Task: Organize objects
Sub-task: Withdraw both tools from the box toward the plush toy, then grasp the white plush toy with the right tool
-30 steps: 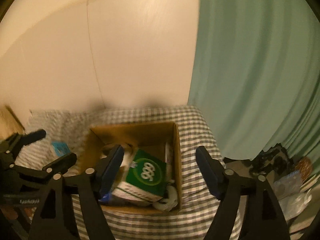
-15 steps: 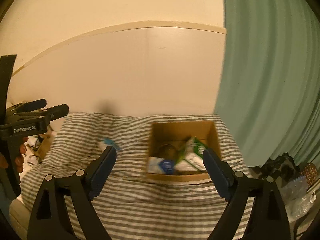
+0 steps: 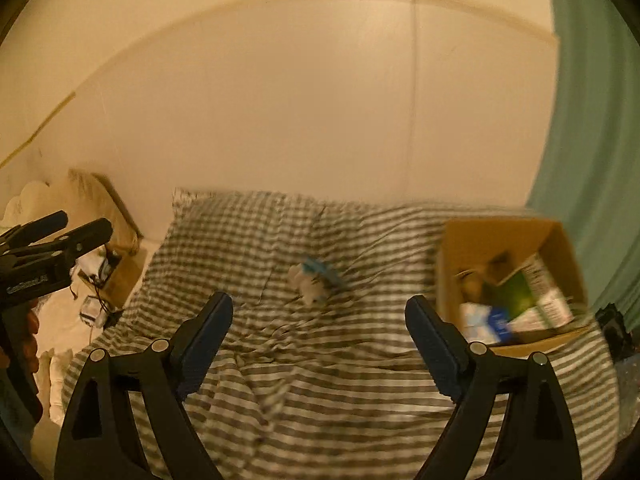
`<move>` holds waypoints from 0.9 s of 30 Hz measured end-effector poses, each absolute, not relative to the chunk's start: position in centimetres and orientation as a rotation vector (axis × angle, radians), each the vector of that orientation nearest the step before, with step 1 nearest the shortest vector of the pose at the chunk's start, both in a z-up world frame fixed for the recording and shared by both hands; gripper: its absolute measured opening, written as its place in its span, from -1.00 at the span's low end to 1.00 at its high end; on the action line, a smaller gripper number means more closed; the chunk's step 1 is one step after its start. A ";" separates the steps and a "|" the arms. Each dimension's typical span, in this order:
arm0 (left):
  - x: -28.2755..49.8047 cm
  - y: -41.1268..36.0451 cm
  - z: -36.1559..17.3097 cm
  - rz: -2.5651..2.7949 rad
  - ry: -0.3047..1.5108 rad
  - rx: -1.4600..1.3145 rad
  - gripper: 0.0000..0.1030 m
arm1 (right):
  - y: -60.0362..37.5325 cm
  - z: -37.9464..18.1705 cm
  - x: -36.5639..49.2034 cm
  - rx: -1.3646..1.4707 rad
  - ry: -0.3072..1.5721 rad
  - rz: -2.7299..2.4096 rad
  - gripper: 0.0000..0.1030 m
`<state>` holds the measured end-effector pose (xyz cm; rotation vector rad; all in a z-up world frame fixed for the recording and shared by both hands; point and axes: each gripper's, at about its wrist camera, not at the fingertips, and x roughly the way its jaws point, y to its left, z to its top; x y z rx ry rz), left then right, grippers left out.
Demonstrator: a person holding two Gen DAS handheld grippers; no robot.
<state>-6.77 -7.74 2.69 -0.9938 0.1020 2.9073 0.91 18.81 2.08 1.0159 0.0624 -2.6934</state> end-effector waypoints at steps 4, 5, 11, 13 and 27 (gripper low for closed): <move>-9.3 -8.6 -1.1 2.874 0.138 -1.080 1.00 | 16.9 -2.5 -3.0 1.116 0.034 -2.672 0.71; -9.8 -8.7 -1.8 2.868 0.144 -1.094 1.00 | 16.4 -3.5 -3.9 1.141 0.029 -2.665 0.71; -14.2 -8.6 -7.1 2.829 0.125 -1.201 1.00 | 14.4 -9.6 -9.8 1.264 0.093 -2.640 0.71; -15.4 -8.5 -8.7 2.828 0.129 -1.226 1.00 | 14.0 -11.5 -11.5 1.304 0.098 -2.626 0.71; -17.5 -10.5 -14.6 2.814 0.012 -1.350 1.00 | 10.8 -18.6 -19.6 1.408 0.169 -2.596 0.61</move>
